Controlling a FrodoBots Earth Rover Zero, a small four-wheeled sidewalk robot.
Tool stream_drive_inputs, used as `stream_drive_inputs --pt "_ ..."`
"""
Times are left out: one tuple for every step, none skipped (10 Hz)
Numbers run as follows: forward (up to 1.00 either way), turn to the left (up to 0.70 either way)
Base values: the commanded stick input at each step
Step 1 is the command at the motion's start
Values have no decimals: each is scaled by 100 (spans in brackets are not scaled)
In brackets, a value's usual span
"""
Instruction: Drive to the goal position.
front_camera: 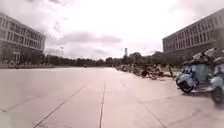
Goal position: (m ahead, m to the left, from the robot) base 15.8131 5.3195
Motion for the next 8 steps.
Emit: stream_drive_inputs --pt "70 0" --pt "70 0" --pt "70 0" --pt "70 0" --pt "70 0" --pt "70 0" --pt "70 0" --pt "70 0"
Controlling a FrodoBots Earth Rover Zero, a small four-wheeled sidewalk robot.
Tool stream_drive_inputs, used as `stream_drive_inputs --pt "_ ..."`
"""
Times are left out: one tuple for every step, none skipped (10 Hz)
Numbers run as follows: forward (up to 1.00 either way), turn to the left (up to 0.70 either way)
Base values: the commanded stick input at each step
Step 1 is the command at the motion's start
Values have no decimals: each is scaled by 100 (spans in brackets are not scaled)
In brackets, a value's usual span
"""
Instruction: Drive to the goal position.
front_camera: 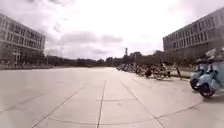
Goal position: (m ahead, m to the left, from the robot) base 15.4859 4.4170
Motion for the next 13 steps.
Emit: stream_drive_inputs --pt "70 0" --pt "70 0" --pt "70 0" --pt "70 0" --pt "70 0" --pt "70 0" --pt "70 0" --pt "70 0" --pt "70 0" --pt "70 0" --pt "70 0" --pt "70 0" --pt "70 0"
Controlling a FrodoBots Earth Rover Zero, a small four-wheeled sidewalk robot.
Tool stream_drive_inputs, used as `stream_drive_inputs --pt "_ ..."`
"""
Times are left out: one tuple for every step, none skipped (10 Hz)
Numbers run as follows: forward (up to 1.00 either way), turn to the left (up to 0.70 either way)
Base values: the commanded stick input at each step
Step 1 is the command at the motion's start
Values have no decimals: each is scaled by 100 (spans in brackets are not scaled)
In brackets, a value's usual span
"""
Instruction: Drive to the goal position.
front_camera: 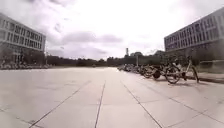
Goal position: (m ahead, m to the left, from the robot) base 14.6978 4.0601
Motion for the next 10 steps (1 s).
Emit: stream_drive_inputs --pt "70 0" --pt "70 0" --pt "70 0" --pt "70 0" --pt "70 0" --pt "70 0" --pt "70 0" --pt "70 0" --pt "70 0" --pt "70 0"
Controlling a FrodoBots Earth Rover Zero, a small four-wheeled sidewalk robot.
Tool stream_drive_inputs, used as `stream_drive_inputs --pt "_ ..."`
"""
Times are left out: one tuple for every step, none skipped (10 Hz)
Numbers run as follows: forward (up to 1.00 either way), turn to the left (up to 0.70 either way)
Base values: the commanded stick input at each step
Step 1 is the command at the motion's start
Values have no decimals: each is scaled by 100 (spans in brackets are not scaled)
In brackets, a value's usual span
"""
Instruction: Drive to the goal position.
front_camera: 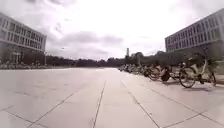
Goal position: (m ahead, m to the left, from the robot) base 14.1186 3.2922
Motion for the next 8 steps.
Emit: stream_drive_inputs --pt "70 0" --pt "70 0" --pt "70 0" --pt "70 0" --pt "70 0" --pt "70 0" --pt "70 0" --pt "70 10"
